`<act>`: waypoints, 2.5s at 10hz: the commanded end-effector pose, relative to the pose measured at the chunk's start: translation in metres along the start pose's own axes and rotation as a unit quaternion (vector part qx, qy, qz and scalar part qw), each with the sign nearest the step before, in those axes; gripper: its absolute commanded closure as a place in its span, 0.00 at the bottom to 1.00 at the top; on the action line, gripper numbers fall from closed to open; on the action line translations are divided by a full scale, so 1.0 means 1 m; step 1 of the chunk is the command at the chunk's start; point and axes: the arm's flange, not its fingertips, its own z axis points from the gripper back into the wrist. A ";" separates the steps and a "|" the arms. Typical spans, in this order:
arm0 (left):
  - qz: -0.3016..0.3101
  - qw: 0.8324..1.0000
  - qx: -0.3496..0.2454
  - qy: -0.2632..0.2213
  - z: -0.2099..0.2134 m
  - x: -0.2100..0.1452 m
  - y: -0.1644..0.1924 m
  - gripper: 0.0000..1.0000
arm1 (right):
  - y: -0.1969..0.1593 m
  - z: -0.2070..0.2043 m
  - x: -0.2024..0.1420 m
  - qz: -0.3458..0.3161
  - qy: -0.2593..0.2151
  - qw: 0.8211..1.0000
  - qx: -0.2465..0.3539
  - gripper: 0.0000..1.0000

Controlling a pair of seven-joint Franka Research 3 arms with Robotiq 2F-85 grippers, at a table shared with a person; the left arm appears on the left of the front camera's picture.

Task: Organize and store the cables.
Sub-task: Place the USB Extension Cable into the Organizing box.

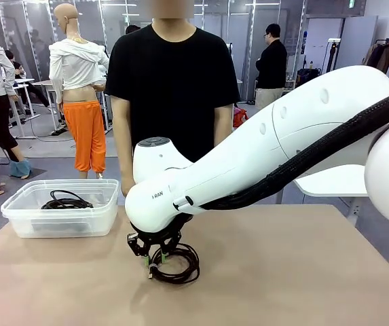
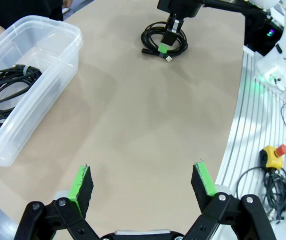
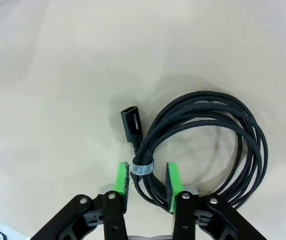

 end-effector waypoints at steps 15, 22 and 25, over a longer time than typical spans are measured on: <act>0.067 0.996 -0.020 0.050 -0.095 0.104 -0.085 0.00 | -0.262 0.138 -0.076 0.223 -0.128 0.956 0.139 0.00; 0.095 0.988 0.069 0.097 -0.209 0.167 -0.115 0.00 | -0.362 0.143 -0.164 0.273 -0.179 0.937 0.128 0.00; 0.107 0.987 0.065 0.102 -0.209 0.164 -0.125 0.00 | -0.371 0.151 -0.161 0.280 -0.180 0.935 0.125 0.00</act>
